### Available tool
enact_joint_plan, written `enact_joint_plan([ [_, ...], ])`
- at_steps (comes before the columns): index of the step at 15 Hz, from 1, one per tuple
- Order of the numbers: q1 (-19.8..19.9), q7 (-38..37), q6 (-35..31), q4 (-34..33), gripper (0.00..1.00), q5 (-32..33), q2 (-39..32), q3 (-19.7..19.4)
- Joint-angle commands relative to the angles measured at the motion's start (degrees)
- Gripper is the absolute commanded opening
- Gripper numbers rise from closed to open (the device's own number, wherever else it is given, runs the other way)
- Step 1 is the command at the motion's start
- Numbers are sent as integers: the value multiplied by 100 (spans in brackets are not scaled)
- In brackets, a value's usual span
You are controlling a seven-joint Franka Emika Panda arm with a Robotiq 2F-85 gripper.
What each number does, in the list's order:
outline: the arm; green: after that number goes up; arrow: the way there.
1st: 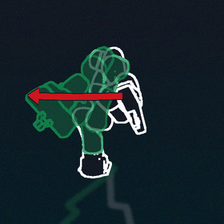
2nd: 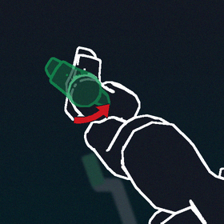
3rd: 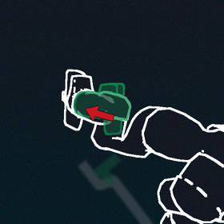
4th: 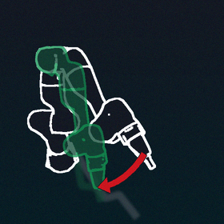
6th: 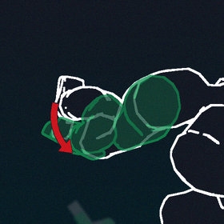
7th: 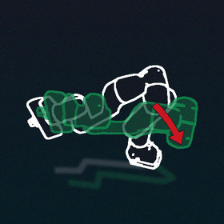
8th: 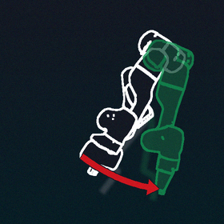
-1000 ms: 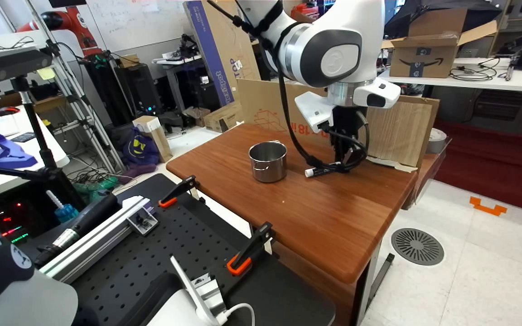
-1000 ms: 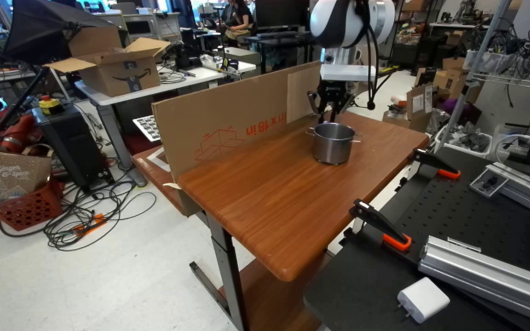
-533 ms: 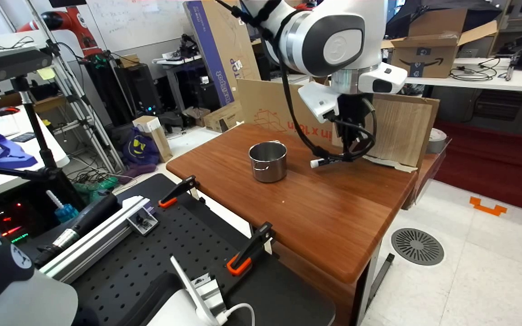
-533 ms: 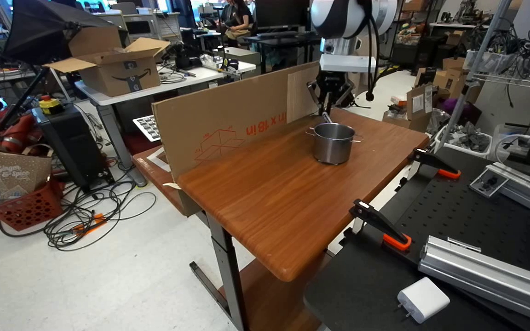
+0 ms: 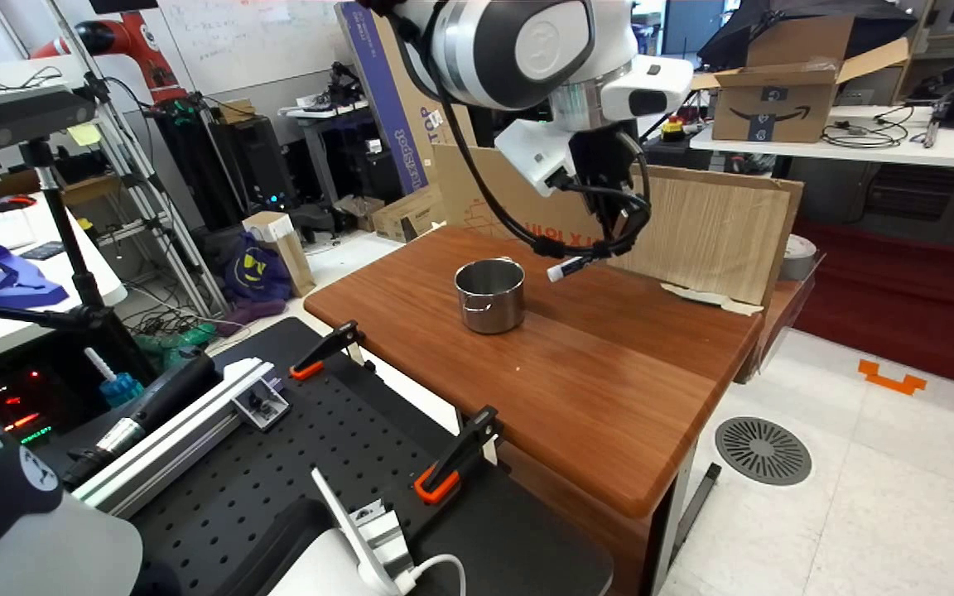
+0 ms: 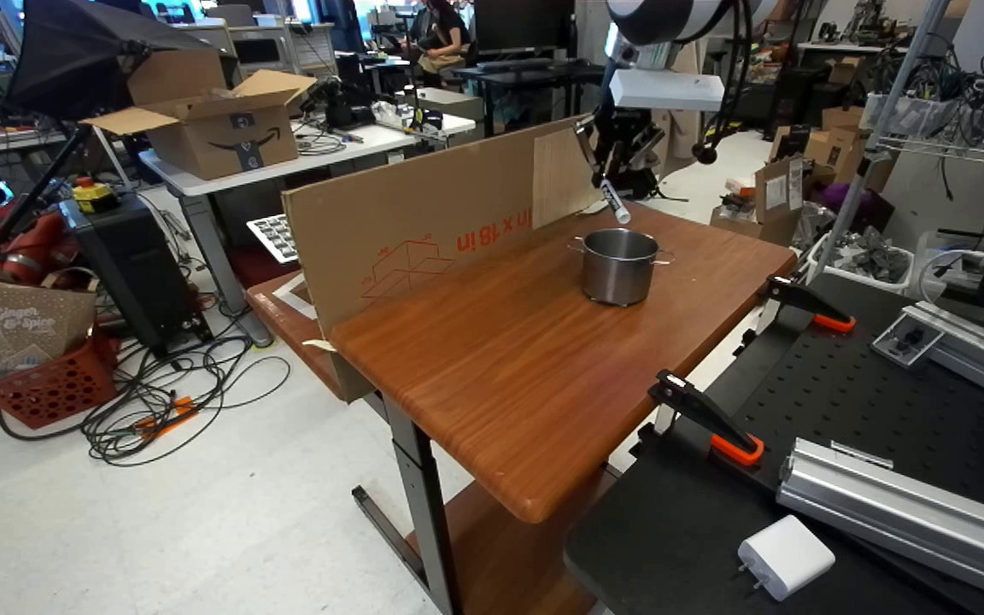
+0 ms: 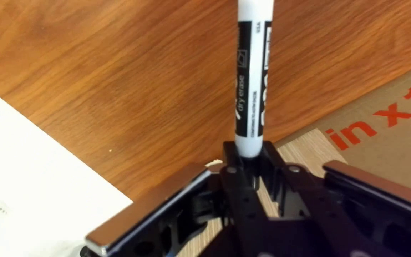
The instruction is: Put the marker in the pot
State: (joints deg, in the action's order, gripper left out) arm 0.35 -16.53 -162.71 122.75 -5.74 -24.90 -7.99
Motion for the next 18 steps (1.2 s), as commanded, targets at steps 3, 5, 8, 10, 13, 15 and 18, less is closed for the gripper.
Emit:
enact_joint_plan([
  [3,-582,-292,-1085,1305,5,706,1086,-546],
  [5,-928,-605,-1355,1572,5,1138,1254,-883],
  [8,-1469,-1070,-1583,1766,5,1743,1265,-1394],
  [10,-1809,-1309,-1680,1816,5,2000,1193,-1652],
  [13,-2258,-1580,-1719,1838,5,2210,1123,-1890],
  [15,-2536,-1751,-1727,1788,5,2305,1030,-2036],
  [18,-2850,-1882,-1679,1710,5,2303,840,-2157],
])
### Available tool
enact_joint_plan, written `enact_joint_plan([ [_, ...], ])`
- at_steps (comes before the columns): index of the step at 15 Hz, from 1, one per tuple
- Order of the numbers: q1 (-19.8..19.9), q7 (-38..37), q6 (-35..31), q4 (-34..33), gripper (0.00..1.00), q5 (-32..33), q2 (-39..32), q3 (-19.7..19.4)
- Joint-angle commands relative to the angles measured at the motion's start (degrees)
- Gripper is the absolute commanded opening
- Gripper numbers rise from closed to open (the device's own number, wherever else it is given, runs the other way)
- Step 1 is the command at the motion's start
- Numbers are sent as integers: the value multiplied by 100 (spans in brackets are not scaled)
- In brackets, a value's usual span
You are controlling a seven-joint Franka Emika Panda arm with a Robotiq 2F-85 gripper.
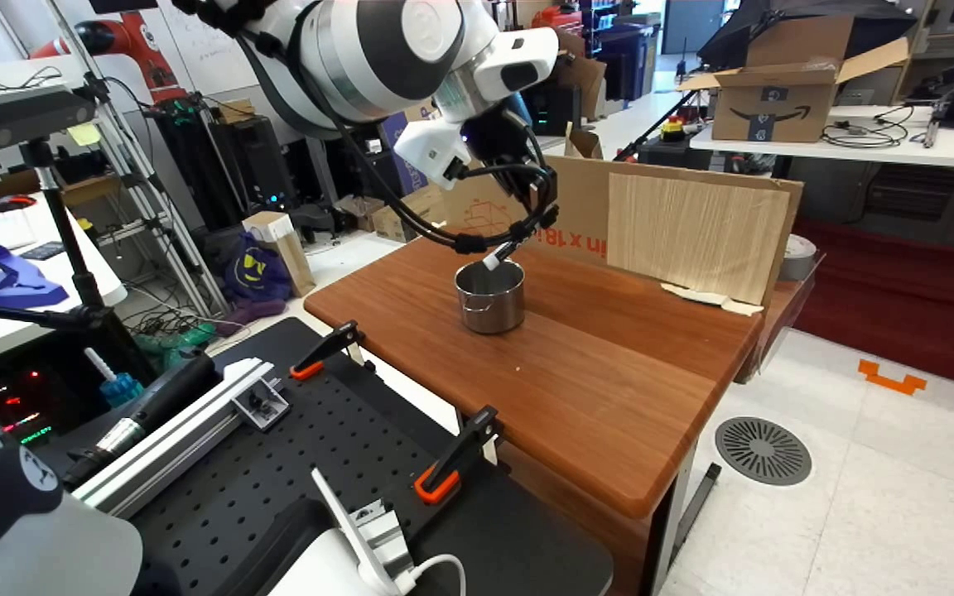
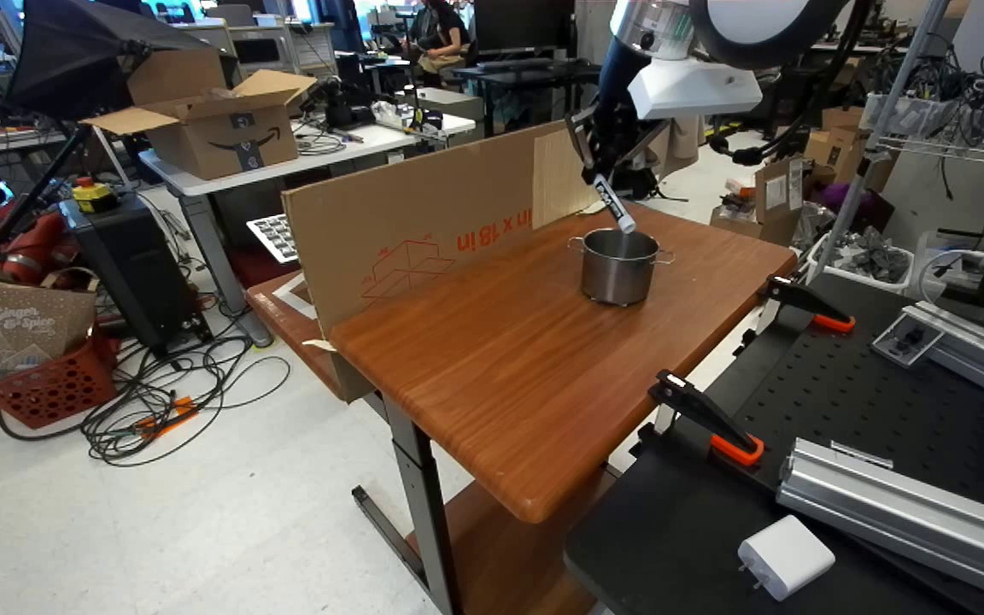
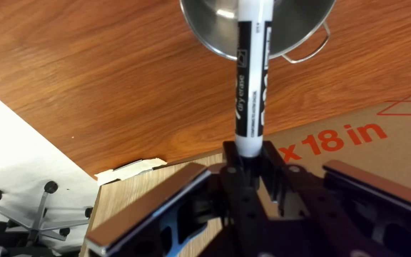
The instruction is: Put the marker in the pot
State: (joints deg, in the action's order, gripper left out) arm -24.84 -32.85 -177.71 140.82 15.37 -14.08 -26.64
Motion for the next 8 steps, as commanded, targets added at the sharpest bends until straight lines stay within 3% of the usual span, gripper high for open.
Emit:
enact_joint_plan([
  [1,-392,-254,-172,-110,5,166,-315,-295],
  [8,-605,-225,-75,-203,5,72,-725,-298],
])
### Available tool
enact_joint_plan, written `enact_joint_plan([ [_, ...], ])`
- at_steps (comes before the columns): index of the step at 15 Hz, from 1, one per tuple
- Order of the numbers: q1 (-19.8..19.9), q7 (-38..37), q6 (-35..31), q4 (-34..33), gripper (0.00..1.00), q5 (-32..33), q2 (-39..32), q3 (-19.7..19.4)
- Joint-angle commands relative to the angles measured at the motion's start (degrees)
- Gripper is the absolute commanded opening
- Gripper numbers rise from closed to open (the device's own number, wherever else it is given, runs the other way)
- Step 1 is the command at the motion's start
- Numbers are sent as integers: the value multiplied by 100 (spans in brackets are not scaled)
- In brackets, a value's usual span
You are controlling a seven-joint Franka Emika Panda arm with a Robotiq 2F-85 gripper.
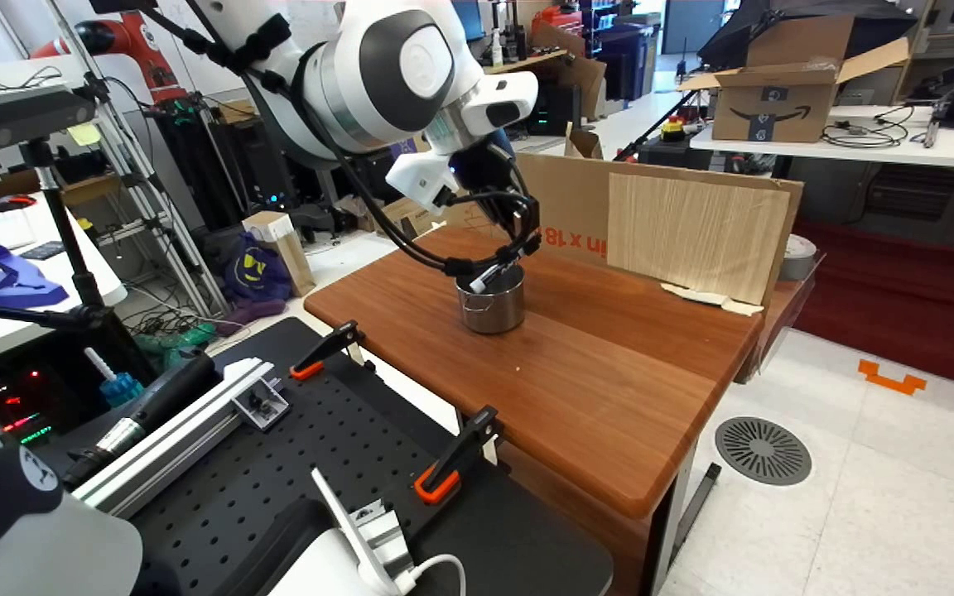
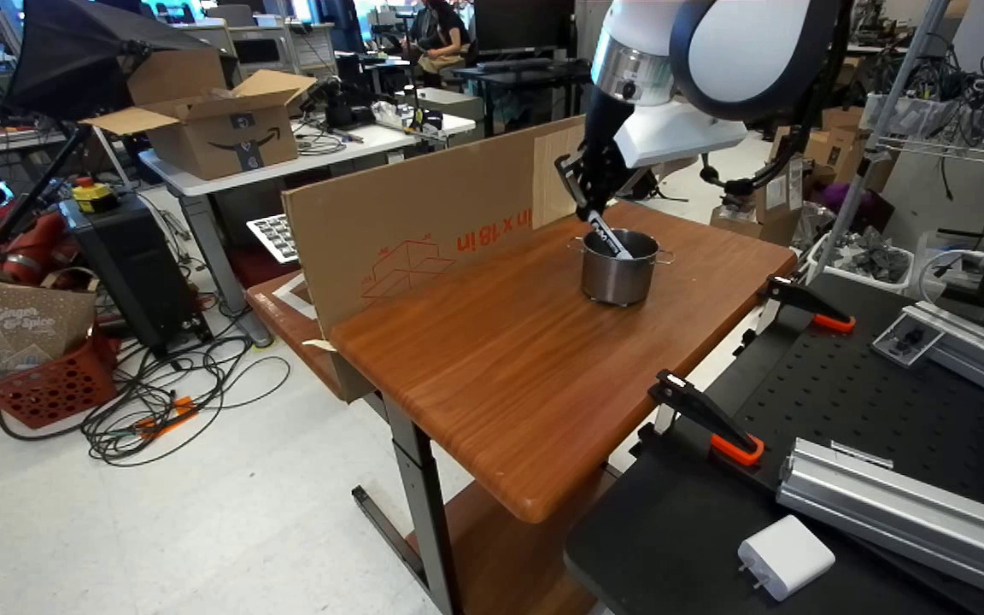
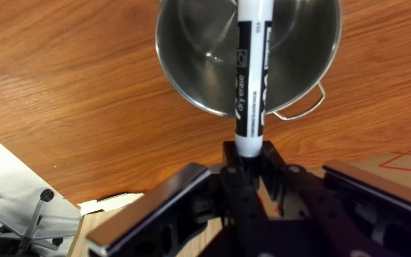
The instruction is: Put the marker in the pot
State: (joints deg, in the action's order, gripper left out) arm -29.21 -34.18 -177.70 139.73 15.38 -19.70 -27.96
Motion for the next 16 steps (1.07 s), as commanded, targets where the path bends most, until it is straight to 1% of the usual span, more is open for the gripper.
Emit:
enact_joint_plan([
  [1,-145,-74,-44,-98,5,52,-171,-133],
  [2,-127,-58,-14,-105,44,42,-173,-108],
  [3,-98,-32,34,-114,46,33,-164,-70],
  [5,-112,-37,38,-120,58,38,-176,-80],
  [10,-69,-6,76,-112,97,26,-126,-42],
  [11,-67,11,111,-88,99,33,-61,-42],
  [13,-69,65,156,14,100,69,129,-46],
  [16,-245,87,125,214,100,208,473,-259],
])
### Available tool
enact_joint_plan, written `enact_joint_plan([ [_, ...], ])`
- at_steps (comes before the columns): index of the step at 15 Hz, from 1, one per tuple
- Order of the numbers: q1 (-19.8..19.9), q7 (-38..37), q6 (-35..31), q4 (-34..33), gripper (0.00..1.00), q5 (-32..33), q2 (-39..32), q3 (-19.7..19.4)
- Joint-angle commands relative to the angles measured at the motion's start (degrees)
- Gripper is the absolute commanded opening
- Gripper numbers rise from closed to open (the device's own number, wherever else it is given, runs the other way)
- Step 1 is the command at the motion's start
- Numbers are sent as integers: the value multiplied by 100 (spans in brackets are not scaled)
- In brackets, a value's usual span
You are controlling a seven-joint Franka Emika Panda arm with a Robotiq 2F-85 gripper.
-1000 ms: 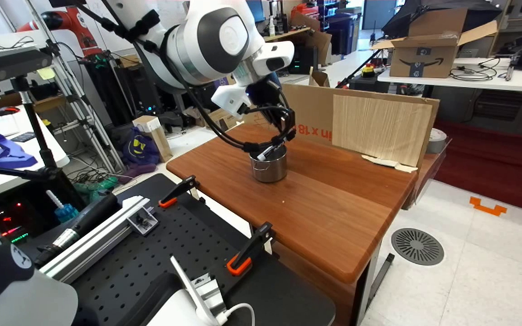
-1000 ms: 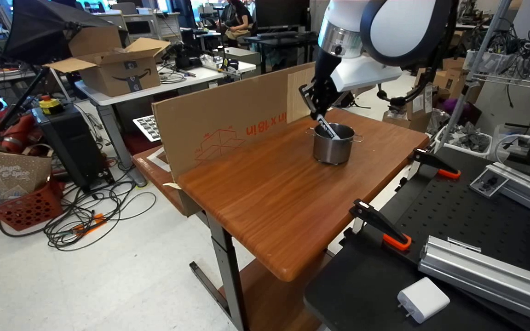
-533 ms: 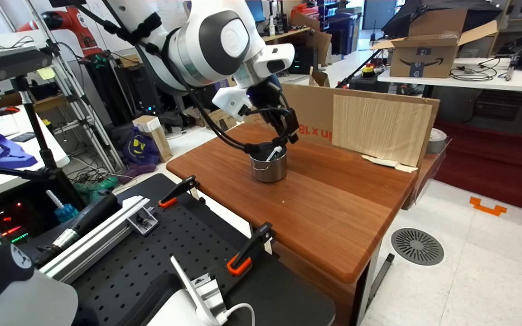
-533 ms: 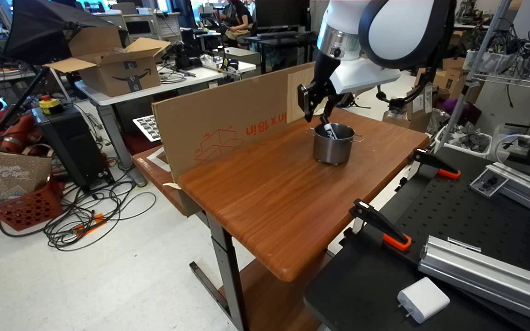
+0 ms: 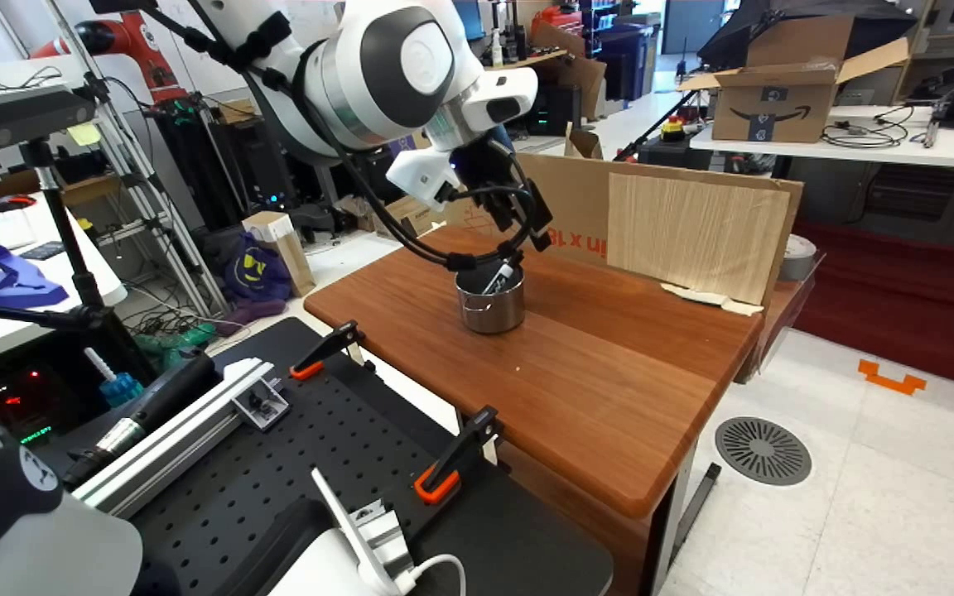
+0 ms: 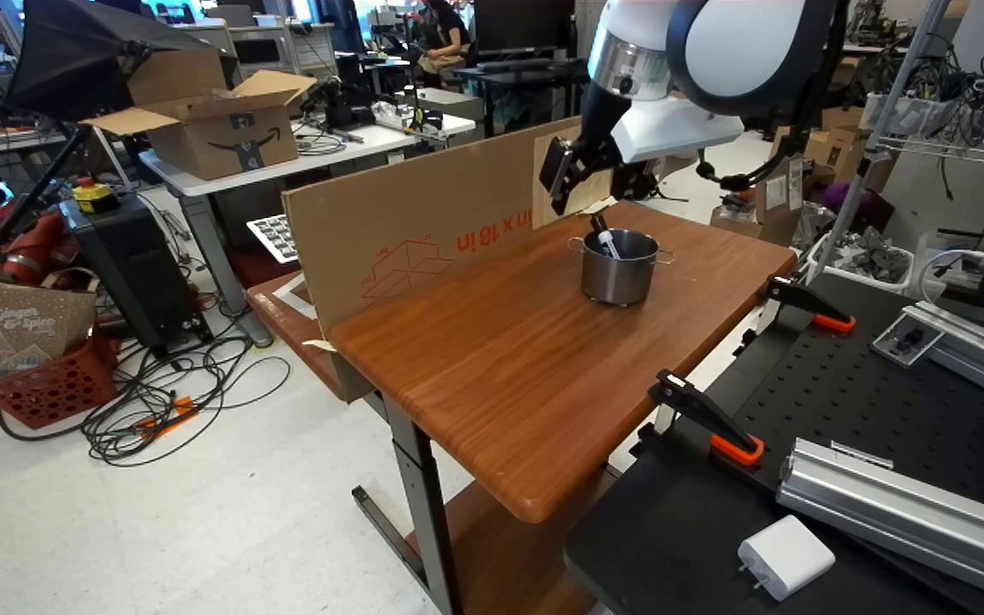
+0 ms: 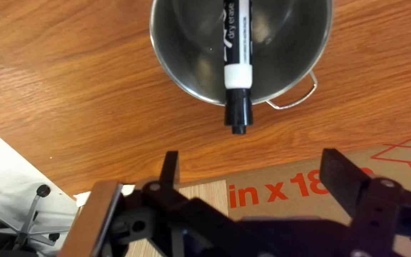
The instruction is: Put the marker in the pot
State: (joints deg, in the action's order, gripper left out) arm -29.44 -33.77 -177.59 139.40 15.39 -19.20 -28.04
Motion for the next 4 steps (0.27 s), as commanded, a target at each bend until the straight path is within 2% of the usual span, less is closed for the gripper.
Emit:
enact_joint_plan([
  [1,-21,22,1,37,100,14,99,-27],
  [4,-27,25,5,63,100,14,128,-32],
])
